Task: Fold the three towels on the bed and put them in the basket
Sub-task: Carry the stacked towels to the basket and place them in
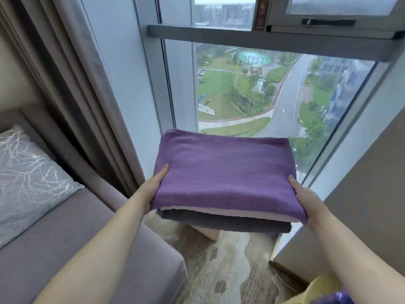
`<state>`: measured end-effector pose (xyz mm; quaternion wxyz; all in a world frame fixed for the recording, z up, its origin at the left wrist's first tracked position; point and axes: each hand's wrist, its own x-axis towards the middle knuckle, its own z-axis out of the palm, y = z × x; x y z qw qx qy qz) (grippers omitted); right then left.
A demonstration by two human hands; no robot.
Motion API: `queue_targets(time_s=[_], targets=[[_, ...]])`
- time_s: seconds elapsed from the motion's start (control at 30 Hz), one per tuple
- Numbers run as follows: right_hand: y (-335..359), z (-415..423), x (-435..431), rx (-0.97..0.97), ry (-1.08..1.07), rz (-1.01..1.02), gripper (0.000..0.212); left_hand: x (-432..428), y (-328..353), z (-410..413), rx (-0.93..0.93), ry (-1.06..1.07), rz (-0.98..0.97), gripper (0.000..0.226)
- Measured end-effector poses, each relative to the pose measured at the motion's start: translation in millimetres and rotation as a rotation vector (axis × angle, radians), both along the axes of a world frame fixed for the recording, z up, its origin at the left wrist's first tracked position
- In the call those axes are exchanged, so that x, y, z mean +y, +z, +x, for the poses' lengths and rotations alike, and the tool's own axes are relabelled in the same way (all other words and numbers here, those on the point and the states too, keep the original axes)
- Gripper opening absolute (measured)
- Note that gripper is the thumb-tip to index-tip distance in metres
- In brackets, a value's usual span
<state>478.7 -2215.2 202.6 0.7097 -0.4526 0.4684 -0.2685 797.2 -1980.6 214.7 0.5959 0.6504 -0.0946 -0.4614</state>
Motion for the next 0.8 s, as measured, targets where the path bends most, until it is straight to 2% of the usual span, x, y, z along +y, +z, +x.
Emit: queue_targets(time_s=[0.13,0.27,0.4,0.57,0.67,0.8], targets=[[7,35,-56,-0.058,0.016,-0.008,0.034,-55,9,42,-0.026,0.007,0.072,0.102],[2,61,-97,-0.055,0.006,-0.002,0.037,-104,11,77,-0.060,-0.010,0.128,0.110],[-9,85,-132,-0.061,-0.041,-0.008,0.039,-146,10,104,-0.089,-0.054,0.099,0.104],[-22,123,-170,-0.025,-0.079,-0.007,0.039,-198,-8,147,-0.072,-0.089,0.076,0.077],[-36,153,-189,-0.014,-0.115,-0.001,0.042,-237,-26,188,-0.069,-0.157,0.078,0.081],[-64,202,-210,0.070,-0.153,0.031,0.065,-301,-57,252,-0.056,-0.232,0.161,0.087]])
